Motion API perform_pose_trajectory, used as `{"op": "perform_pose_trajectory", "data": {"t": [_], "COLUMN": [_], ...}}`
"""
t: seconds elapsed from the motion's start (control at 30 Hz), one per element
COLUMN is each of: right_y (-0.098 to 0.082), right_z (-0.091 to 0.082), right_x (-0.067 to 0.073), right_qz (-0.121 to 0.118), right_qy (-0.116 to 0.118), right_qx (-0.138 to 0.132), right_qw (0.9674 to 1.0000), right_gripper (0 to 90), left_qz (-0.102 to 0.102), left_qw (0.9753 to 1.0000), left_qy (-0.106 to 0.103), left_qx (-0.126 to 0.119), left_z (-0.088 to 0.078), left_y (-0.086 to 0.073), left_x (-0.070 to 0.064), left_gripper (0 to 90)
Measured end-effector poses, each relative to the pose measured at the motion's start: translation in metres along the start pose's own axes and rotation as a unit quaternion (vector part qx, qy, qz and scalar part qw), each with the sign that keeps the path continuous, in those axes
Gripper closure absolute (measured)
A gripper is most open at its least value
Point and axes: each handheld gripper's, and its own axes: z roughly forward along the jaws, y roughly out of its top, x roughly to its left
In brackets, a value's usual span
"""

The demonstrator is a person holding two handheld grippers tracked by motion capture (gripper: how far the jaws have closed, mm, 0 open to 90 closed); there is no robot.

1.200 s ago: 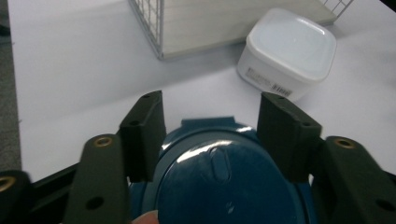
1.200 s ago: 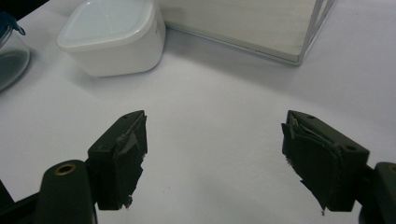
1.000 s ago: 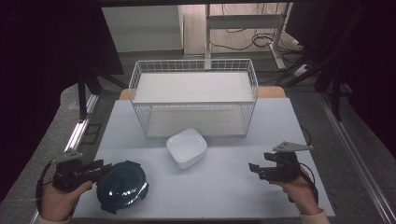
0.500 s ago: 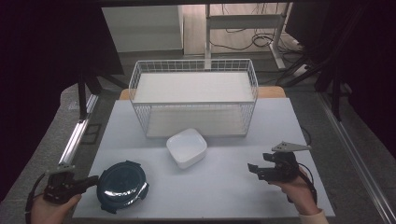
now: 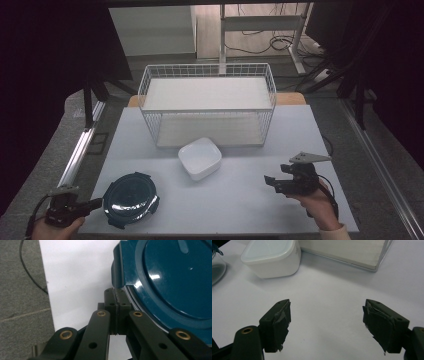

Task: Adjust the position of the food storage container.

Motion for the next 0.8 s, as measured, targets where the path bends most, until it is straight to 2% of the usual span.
{"op": "perform_pose_trajectory", "data": {"t": [0.03, 0.07, 0.13, 0.37, 0.8], "right_y": [0.000, 0.000, 0.000, -0.001, -0.002], "right_z": [0.000, 0.000, 0.001, 0.003, 0.009], "right_x": [0.000, 0.000, 0.000, 0.000, 0.003], "right_qz": [0.000, 0.000, -0.001, -0.001, -0.005], "right_qy": [0.000, 0.000, 0.000, 0.001, 0.004], "right_qx": [0.001, 0.001, 0.002, 0.005, 0.015], "right_qw": [1.0000, 1.0000, 1.0000, 1.0000, 0.9999], "right_gripper": [22.1, 22.1, 22.1, 22.0, 22.0], "left_qz": [0.000, 0.001, 0.004, 0.006, 0.021], "left_qw": [1.0000, 0.9999, 0.9999, 0.9999, 0.9993], "left_qy": [0.000, -0.011, -0.003, -0.004, -0.026], "left_qx": [0.000, 0.003, 0.009, 0.015, 0.017], "left_z": [0.000, 0.003, 0.004, 0.010, 0.019], "left_y": [0.000, 0.001, 0.003, 0.004, 0.014], "left_x": [0.000, -0.001, -0.002, -0.002, -0.009], "left_gripper": [90.0, 90.0, 90.0, 90.0, 90.0]}}
